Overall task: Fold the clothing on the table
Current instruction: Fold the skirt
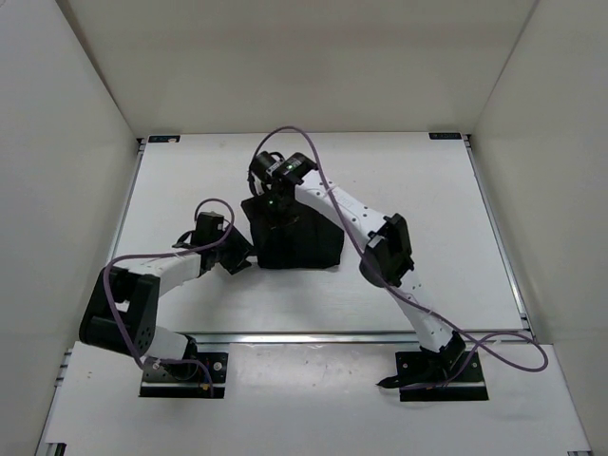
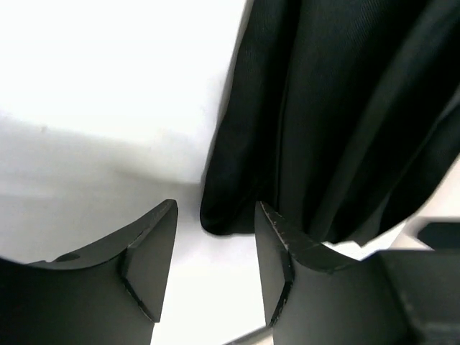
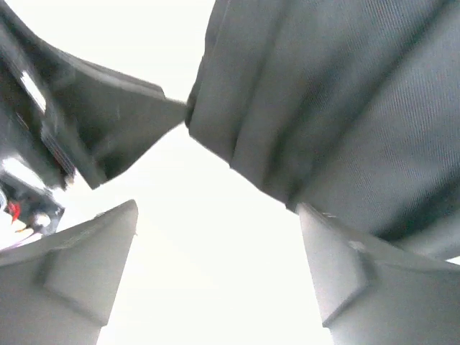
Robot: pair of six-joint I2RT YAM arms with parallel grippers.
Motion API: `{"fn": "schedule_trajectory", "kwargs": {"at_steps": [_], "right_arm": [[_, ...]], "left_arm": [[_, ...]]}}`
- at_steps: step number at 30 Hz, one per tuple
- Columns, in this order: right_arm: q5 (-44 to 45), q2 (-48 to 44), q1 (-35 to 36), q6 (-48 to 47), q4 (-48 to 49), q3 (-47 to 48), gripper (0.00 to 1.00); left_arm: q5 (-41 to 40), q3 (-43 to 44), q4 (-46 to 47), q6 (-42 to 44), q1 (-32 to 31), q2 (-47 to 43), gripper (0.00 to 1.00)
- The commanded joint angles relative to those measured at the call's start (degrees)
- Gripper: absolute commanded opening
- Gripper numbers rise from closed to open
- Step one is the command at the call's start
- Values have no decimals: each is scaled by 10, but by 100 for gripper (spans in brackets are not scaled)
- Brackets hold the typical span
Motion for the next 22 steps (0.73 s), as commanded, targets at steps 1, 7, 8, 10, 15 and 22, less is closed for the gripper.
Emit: {"fn": "schedule_trajectory", "kwargs": {"at_steps": [1,7,8,10,15,22], "right_arm": [[43,-119,0,3,-17,-50,95],[9,-261,-32,-3,33,-271,99],[-14,-292,-44,-1,68,-337,99],[-44,-375,-61,8,140,-457,99],[-123,-543,-127,49,294,-651,99],[-105,-582,-150,-6,299,-645,99]], "left_arm": [[29,-8,-40,15,17,-55,58],[16,-21,-99,45,45,-157,60],[13,-21,-113,51,45,-166,60],[10,-17,-147,66,49,-184,60],[-5,-28,-189,88,53,-238,61],[-21,-52,-211,93,47,-279,65]]}}
